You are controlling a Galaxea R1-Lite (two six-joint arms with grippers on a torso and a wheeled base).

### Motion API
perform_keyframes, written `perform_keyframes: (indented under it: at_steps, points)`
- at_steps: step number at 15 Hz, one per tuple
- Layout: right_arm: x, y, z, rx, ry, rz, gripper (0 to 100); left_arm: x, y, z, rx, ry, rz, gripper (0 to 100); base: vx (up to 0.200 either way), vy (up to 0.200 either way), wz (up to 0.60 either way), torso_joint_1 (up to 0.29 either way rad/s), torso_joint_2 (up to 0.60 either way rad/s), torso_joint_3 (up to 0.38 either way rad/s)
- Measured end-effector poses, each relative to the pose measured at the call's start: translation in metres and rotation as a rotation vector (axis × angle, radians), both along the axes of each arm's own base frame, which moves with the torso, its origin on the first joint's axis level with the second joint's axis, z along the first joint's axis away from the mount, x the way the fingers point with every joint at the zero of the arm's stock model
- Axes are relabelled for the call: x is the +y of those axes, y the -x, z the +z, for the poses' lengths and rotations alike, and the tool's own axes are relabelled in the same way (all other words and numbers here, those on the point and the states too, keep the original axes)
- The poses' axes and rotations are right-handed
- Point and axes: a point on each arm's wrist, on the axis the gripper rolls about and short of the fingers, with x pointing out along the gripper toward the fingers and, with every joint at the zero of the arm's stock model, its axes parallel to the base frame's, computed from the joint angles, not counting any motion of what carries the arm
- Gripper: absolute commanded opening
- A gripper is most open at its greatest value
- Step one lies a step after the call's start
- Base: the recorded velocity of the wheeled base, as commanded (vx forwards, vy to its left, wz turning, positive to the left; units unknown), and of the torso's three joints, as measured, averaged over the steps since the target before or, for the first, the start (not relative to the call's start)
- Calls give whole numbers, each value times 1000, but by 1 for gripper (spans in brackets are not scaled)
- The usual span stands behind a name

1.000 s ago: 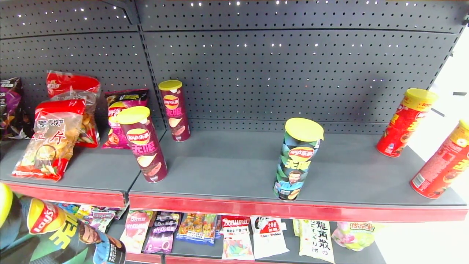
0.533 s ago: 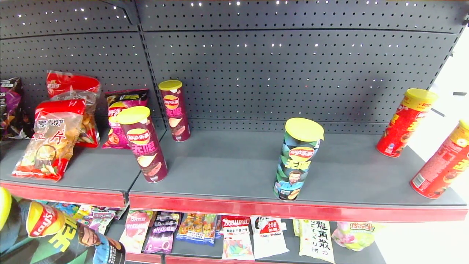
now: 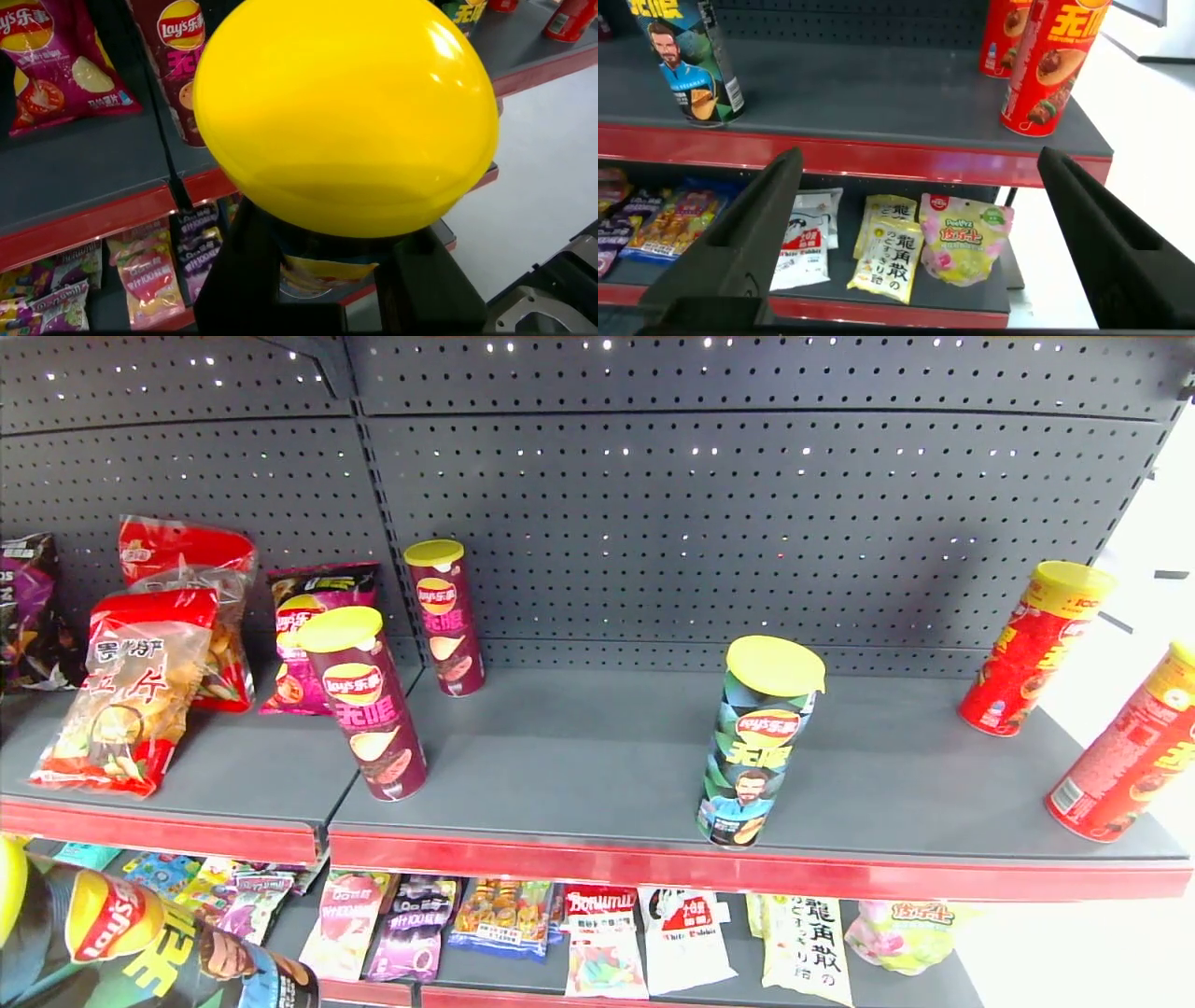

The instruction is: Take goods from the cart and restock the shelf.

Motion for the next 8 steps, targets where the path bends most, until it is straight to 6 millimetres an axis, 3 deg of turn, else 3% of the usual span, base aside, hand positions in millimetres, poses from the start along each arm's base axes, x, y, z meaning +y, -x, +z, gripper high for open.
perform_keyframes:
  at_steps: [4,8]
  points:
    - [0,0,0,0,0,0,100,0,0,0,1,-1,2,0,0,0,-600,7,1,1]
    - [0,0,0,0,-2,2,100,0,-1,1,2,-1,5,0,0,0,0,0,0,0]
